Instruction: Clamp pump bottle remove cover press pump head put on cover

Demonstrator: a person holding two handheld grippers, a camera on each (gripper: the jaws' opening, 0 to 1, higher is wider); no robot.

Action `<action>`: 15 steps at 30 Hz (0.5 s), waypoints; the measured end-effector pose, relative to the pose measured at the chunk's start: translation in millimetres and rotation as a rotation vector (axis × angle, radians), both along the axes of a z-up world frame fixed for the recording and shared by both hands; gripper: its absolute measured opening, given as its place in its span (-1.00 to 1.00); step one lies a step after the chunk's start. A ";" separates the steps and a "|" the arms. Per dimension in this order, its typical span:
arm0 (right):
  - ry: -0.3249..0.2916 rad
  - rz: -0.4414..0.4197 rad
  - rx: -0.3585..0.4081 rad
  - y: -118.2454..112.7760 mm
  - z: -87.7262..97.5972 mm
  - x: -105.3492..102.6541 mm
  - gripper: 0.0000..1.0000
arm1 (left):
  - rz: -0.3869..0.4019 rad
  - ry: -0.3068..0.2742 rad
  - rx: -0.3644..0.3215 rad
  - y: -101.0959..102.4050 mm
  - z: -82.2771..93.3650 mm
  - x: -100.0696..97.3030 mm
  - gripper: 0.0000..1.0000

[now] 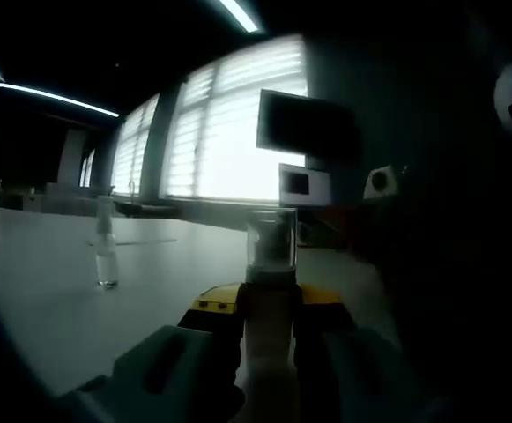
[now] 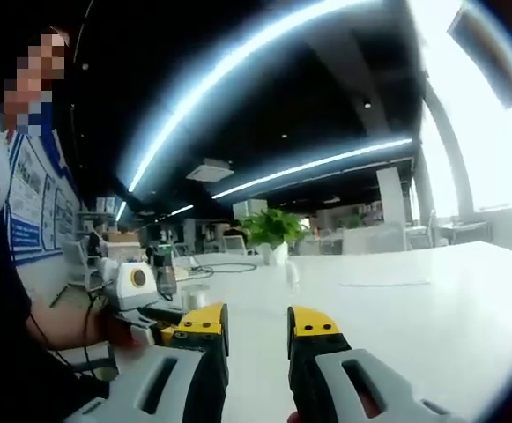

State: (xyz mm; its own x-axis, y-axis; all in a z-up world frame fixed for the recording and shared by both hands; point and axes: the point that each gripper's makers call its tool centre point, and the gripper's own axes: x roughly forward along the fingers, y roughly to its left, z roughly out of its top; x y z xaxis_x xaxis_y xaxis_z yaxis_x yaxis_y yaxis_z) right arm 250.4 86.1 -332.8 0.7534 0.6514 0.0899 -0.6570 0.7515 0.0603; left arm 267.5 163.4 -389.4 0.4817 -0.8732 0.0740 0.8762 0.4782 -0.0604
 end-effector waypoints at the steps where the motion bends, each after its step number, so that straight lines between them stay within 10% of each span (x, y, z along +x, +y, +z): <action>1: -0.012 0.004 -0.015 2.5 1.9 -1.5 -0.57 | 0.000 0.001 0.000 0.1 0.0 0.1 -0.74; 15: -0.019 0.041 -0.026 16.3 4.0 -6.2 -0.57 | -0.005 -0.003 0.002 -0.2 0.0 -0.8 -0.74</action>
